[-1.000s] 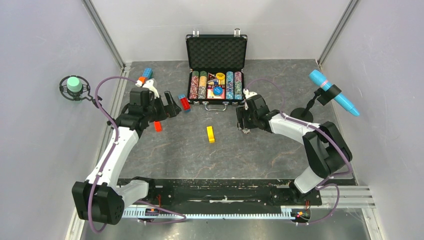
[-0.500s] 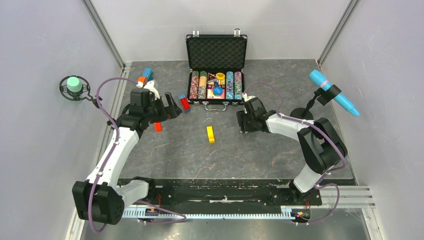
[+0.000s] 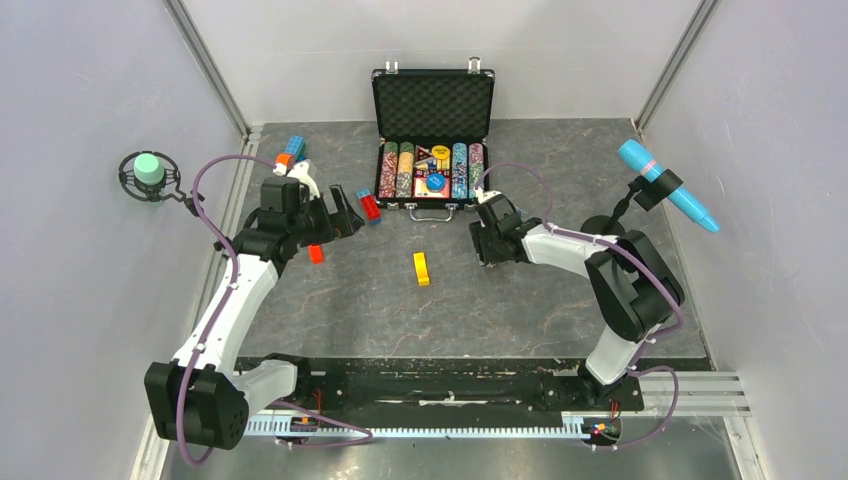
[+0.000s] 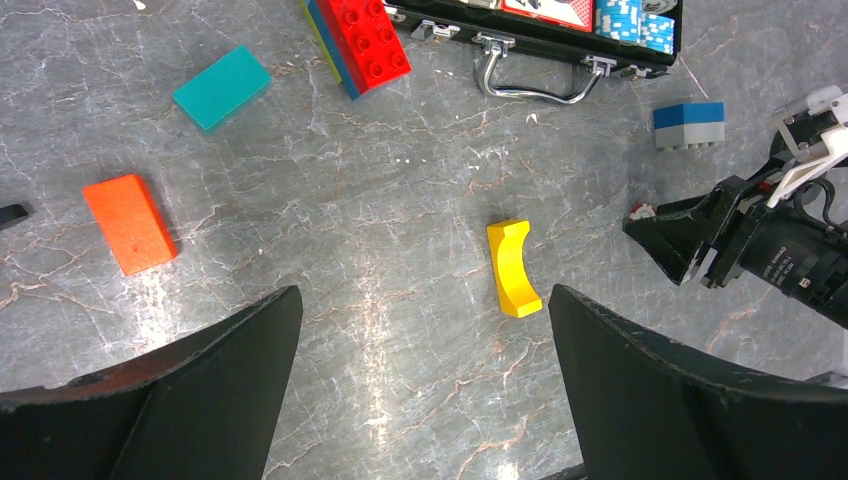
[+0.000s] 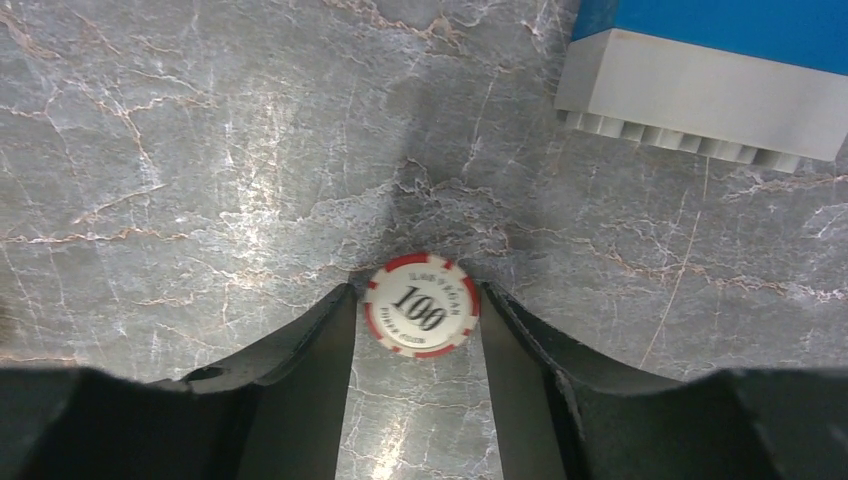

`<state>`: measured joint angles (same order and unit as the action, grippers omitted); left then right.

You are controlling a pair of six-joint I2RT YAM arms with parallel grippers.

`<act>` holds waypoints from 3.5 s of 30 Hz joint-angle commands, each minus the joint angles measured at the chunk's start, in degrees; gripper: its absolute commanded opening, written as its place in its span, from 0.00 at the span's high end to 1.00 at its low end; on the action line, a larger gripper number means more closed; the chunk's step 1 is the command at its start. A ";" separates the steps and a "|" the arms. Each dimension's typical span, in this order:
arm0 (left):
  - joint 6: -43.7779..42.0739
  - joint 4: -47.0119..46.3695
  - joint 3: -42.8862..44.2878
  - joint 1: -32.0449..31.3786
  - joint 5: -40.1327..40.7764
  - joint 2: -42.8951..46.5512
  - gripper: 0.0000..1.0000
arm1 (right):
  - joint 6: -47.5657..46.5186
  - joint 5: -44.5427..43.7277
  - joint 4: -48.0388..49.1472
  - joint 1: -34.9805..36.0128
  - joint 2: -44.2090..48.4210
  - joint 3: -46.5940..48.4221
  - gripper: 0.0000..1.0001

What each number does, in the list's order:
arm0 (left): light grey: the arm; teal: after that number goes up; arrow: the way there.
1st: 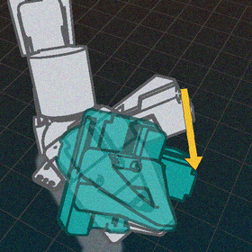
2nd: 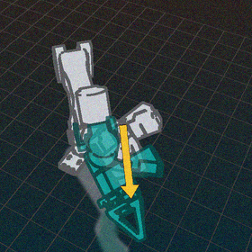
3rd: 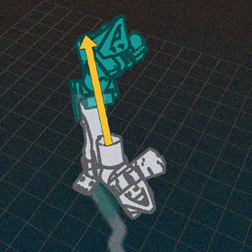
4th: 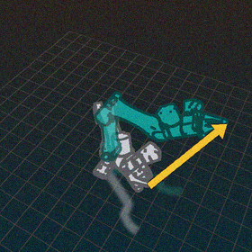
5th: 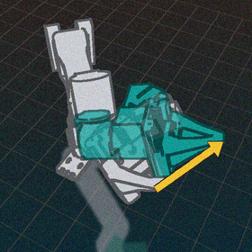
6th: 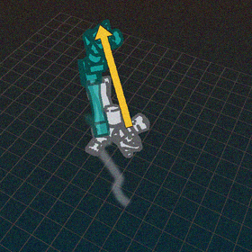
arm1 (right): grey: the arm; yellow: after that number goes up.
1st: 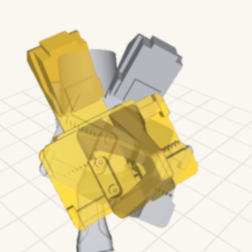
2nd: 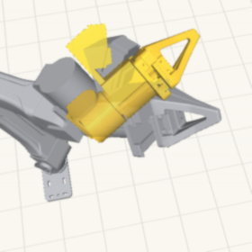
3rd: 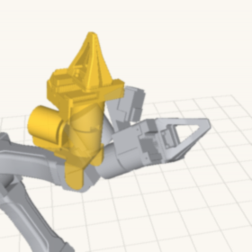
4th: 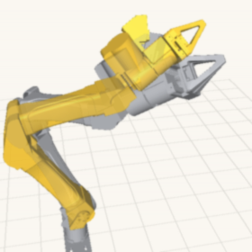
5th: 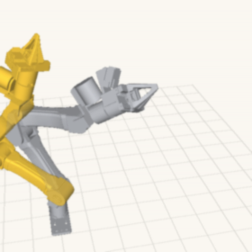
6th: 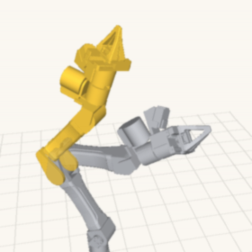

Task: Pack up texas hold em set
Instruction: Pick up the poker chip from the center of the board.

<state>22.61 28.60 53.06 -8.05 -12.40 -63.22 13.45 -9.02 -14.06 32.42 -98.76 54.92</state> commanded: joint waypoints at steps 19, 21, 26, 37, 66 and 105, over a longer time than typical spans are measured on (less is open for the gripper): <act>-2.12 -2.41 -0.15 0.31 -2.10 -0.05 0.00 | -0.77 1.59 -7.01 0.63 -1.21 -0.17 0.46; -2.14 -2.41 -0.15 0.32 -2.02 0.05 0.00 | -0.72 1.63 -7.21 0.68 -1.48 -0.10 0.47; -2.24 -2.41 -0.04 0.32 -2.14 0.19 0.00 | -0.62 0.99 -7.70 0.66 -0.66 0.14 0.50; -1.59 -2.69 -0.14 0.32 -2.81 0.26 0.00 | -2.30 2.13 -8.61 0.63 -0.06 1.58 0.69; 30.27 -42.21 -8.69 -12.22 -22.12 -16.92 0.00 | -16.65 19.13 -5.97 1.61 20.27 4.02 0.69; 40.17 -60.58 -6.87 -21.32 -31.18 -27.48 0.35 | -19.95 29.45 1.57 2.99 24.01 1.33 0.68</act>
<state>60.64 -28.29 44.10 -28.56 -41.23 -89.69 -5.67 19.92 -14.74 35.05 -76.38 56.75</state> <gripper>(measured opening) 0.673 0.412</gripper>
